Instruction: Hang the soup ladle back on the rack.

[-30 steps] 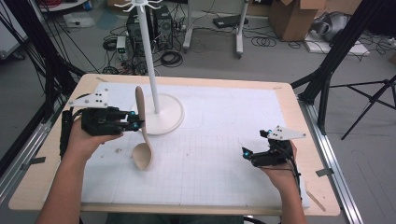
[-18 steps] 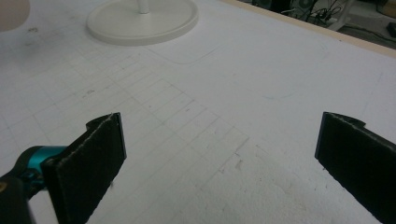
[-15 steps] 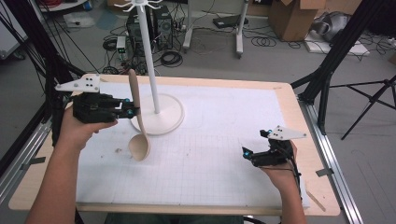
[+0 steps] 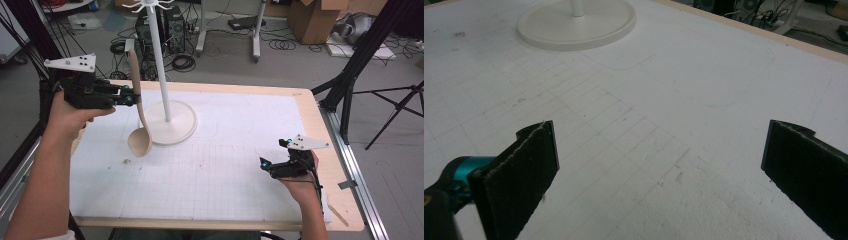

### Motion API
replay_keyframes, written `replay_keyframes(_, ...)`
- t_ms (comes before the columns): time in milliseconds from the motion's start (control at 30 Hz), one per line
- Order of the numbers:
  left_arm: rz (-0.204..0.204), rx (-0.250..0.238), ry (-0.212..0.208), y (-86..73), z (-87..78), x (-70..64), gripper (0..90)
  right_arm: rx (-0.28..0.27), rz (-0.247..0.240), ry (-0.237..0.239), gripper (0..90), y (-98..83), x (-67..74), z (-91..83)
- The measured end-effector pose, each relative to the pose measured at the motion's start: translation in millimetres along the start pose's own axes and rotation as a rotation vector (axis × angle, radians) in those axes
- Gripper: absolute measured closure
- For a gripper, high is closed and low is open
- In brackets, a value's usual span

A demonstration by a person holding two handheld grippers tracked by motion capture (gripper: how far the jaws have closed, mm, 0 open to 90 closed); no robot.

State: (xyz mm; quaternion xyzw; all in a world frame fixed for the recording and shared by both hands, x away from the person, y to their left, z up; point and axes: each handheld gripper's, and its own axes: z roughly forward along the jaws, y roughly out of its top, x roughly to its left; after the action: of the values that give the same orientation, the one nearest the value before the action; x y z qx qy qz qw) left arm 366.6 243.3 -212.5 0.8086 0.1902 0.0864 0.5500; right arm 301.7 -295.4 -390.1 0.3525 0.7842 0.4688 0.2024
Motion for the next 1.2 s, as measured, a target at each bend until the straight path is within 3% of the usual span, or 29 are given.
replay_keyframes(400, -0.022, 0.011, -0.007, 26.6, -10.5, 28.9, 74.9, -0.002, 0.001, 0.004, 0.7, -0.1, -0.5, 0.0)
replay_keyframes(600, -0.037, 0.021, 0.035, 38.5, -17.0, 40.3, 74.9, 0.0, -0.003, 0.007, 0.7, 0.1, 0.3, 0.6)
replay_keyframes(800, -0.04, 0.019, 0.041, 48.2, -20.2, 44.8, 74.9, 0.001, 0.002, 0.007, 0.7, -0.1, 0.0, 1.1)
replay_keyframes(933, -0.033, 0.056, 0.051, 56.0, -19.0, 48.0, 74.9, 0.004, 0.005, 0.005, 0.7, -0.1, 0.1, 0.9)
replay_keyframes(1200, -0.05, 0.069, 0.048, 56.3, -10.6, 55.1, 74.8, 0.008, 0.0, 0.007, 0.7, -0.1, 0.1, 1.7)
